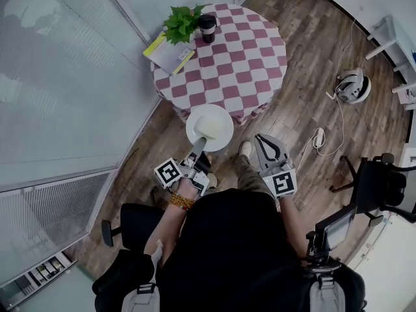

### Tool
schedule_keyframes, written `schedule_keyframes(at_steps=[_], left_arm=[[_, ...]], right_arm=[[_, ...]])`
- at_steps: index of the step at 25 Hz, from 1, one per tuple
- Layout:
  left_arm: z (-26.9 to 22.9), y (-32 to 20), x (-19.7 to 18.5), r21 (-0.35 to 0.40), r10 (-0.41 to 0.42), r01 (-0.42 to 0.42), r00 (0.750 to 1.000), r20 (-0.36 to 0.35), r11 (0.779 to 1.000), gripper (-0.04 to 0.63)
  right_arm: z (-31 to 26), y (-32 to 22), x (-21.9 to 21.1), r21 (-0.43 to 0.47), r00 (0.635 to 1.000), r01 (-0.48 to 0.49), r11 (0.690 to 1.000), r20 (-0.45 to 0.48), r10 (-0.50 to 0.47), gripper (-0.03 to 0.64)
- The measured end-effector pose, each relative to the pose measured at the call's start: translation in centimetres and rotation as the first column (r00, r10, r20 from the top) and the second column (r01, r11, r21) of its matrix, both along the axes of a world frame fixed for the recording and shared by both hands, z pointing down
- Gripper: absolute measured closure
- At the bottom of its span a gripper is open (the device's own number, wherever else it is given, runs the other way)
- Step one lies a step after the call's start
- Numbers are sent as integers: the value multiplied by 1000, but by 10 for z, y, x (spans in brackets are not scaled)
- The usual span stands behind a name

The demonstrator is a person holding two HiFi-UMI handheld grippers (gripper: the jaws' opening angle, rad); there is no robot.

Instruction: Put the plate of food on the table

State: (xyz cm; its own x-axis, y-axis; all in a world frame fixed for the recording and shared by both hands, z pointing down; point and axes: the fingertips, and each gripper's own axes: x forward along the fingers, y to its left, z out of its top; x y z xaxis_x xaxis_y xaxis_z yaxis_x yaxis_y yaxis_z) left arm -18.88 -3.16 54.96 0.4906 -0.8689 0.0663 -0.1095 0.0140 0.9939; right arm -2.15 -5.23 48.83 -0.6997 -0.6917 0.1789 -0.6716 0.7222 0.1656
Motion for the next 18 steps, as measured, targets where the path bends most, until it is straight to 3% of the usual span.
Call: schedule_keyframes(at_steps=[12,18], left_arm=[[0,-116,80,29,-39,40,999,-14,999,574],[3,-156,96,30,-99,99,995,2,995,574]], right_arm=[[4,-107,92,-11,1000,17,1000,-23,-17,603],[3,-149,125,-16,999,38,999,-19,-38,603]])
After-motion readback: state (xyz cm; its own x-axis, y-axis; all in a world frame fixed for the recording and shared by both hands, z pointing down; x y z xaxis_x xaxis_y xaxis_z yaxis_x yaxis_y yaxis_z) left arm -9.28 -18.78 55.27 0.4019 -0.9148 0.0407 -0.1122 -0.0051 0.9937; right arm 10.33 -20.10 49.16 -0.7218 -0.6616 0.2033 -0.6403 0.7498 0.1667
